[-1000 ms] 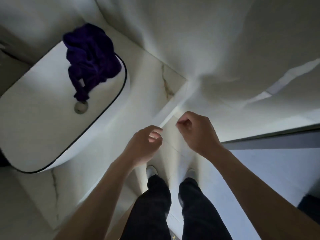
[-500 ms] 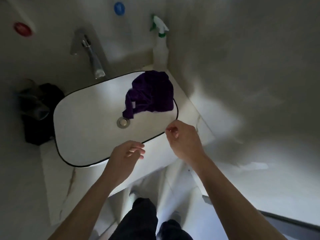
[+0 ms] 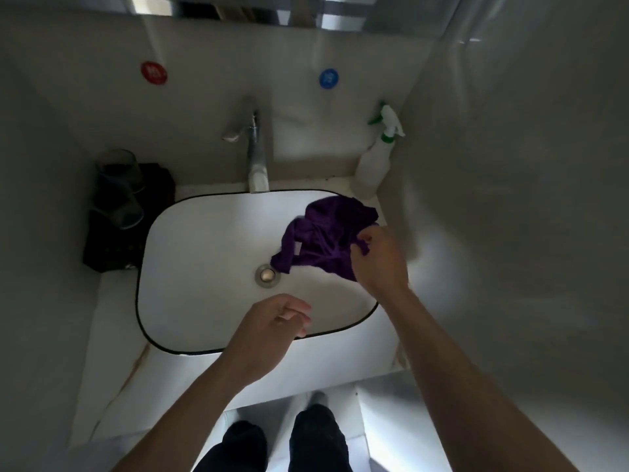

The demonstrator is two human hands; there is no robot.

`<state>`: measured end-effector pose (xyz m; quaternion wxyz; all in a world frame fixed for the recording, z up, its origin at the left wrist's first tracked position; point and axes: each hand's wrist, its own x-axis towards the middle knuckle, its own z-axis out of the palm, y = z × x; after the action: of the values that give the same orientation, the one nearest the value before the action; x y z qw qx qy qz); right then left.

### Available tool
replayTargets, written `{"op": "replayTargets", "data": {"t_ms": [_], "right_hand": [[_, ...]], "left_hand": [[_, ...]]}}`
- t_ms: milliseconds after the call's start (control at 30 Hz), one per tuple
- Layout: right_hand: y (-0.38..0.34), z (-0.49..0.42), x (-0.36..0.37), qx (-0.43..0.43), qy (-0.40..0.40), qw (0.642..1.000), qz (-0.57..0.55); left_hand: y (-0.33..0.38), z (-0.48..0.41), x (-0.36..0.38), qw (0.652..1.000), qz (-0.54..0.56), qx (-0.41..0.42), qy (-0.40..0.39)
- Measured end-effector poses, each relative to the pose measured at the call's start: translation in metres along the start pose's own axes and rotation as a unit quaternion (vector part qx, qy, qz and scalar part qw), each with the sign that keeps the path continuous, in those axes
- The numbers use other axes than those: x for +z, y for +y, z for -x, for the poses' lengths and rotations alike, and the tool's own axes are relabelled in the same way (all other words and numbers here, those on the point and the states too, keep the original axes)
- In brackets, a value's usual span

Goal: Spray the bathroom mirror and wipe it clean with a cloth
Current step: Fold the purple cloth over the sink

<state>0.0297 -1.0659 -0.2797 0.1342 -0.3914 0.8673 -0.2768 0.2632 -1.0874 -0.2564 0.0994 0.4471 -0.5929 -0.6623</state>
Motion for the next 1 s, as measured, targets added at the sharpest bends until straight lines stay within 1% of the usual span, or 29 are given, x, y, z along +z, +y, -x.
{"op": "replayTargets", "data": {"t_ms": [100,200,267,333,367,400,433,467,500,567,600,667,733,800,933,1000], "right_hand": [[-0.006,-0.042,-0.001,-0.015,-0.047,0.999,0.007],[-0.012,-0.075,0.002,-0.081,-0.035,0.996,0.03],[-0.012,-0.09,0.009,-0.132,-0.062,0.986,0.083],[-0.01,-0.098,0.019,-0.14,-0.118,0.97,0.16],[-0.008,-0.1,0.024,-0.139,-0.13,0.961,0.199],[-0.006,-0.102,0.026,-0.142,-0.121,0.957,0.222],[-0.004,-0.102,0.026,-0.146,-0.095,0.961,0.217],[-0.003,-0.102,0.022,-0.146,-0.063,0.97,0.184],[-0.001,-0.1,0.016,-0.147,-0.026,0.981,0.127],[0.002,-0.093,-0.007,-0.143,0.039,0.989,-0.014],[0.004,-0.091,-0.019,-0.126,0.054,0.988,-0.075],[0.004,-0.084,-0.046,-0.085,0.045,0.983,-0.156],[-0.001,-0.077,-0.068,-0.07,0.025,0.977,-0.201],[-0.009,-0.069,-0.083,-0.076,0.01,0.973,-0.218],[-0.029,-0.047,-0.107,-0.111,-0.026,0.965,-0.238],[-0.039,-0.033,-0.12,-0.143,-0.032,0.966,-0.212]], "left_hand": [[0.002,0.009,-0.004,0.999,-0.003,-0.007,0.033],[0.005,0.019,-0.01,0.997,0.002,-0.016,0.082],[0.007,0.02,-0.012,0.993,0.002,-0.023,0.116],[0.008,0.02,-0.013,0.989,-0.008,-0.03,0.143],[0.008,0.021,-0.012,0.988,-0.011,-0.033,0.153],[0.009,0.021,-0.01,0.987,-0.014,-0.035,0.158],[0.01,0.022,-0.009,0.986,-0.017,-0.037,0.159],[0.012,0.023,-0.008,0.987,-0.02,-0.038,0.158],[0.014,0.023,-0.007,0.987,-0.023,-0.039,0.155],[0.018,0.021,-0.008,0.987,-0.03,-0.035,0.151],[0.021,0.019,-0.008,0.987,-0.032,-0.031,0.152],[0.029,0.013,-0.007,0.988,-0.036,-0.017,0.148],[0.041,0.006,-0.002,0.991,-0.037,0.006,0.131],[0.055,-0.003,0.004,0.993,-0.04,0.035,0.106],[0.078,-0.024,0.01,0.993,-0.048,0.089,0.067],[0.078,-0.038,0.009,0.991,-0.053,0.098,0.07]]}}
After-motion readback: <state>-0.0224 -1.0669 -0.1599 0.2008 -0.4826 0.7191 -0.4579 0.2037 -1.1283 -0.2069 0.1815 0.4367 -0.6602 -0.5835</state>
